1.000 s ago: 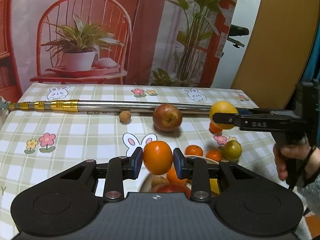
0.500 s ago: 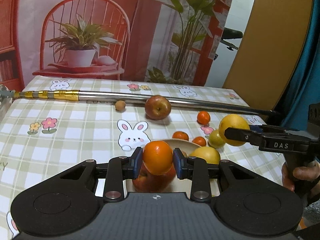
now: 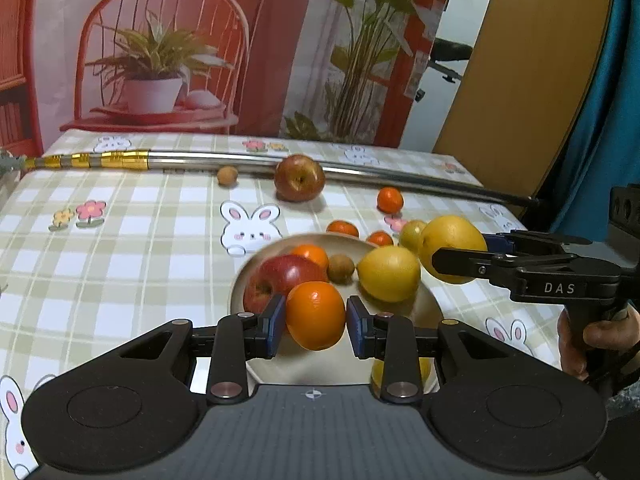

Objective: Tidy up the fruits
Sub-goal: 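Carry the lemon over the white plate with the right tool while the left tool carries the mandarin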

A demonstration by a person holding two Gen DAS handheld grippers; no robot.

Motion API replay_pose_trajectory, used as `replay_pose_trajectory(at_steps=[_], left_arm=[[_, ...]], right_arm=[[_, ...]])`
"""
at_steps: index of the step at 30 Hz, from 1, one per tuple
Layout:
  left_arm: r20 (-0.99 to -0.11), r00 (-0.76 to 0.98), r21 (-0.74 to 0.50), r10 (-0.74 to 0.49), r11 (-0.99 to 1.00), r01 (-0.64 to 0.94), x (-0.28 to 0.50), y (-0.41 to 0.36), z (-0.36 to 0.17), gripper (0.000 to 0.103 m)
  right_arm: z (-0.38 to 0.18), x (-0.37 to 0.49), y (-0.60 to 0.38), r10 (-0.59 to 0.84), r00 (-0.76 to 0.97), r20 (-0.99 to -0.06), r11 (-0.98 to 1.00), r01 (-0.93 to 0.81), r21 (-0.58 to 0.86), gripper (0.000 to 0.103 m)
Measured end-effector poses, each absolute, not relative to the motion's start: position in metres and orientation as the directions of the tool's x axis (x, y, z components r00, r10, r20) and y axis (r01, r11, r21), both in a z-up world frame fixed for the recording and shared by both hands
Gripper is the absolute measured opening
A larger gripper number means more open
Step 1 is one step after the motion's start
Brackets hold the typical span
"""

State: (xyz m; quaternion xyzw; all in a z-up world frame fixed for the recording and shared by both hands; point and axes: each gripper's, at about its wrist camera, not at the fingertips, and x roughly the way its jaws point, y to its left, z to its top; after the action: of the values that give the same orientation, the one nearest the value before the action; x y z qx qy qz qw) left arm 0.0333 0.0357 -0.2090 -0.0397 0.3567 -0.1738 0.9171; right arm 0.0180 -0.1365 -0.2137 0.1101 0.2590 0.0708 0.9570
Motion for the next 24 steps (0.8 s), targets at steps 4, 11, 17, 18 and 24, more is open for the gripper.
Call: replay_pose_trajectory(at_steps=[4,11,17,18,24], left_arm=[[-0.653,0.677,-0.190,-0.340,0.938,0.289,0.033,0.036,-0.216,0.035],[-0.678,0.660,-0.180,-0.325,0.943,0.279,0.034,0.034,-0.226,0.035],[-0.697,0.643,-0.163,-0.317,0.944,0.288,0.035,0.032,-0.232,0.035],[-0.700,0.642,-0.160,-0.314,0.944,0.287,0.036,0.031,-0.233,0.035],[-0.702,0.643,-0.153,-0.305,0.947,0.283,0.038,0.029,-0.237,0.035]], right_arm=[[-0.219,0.017,-0.132,0.216,0.840,-0.497,0.965,-0.107,0.238,0.054],[-0.228,0.017,-0.132,0.244,0.819,-0.520,0.957,-0.118,0.263,0.054],[-0.234,0.023,-0.130,0.277,0.773,-0.571,0.955,-0.157,0.251,0.054],[-0.234,0.024,-0.129,0.285,0.767,-0.574,0.953,-0.164,0.255,0.054],[-0.237,0.027,-0.125,0.317,0.744,-0.588,0.945,-0.195,0.263,0.054]])
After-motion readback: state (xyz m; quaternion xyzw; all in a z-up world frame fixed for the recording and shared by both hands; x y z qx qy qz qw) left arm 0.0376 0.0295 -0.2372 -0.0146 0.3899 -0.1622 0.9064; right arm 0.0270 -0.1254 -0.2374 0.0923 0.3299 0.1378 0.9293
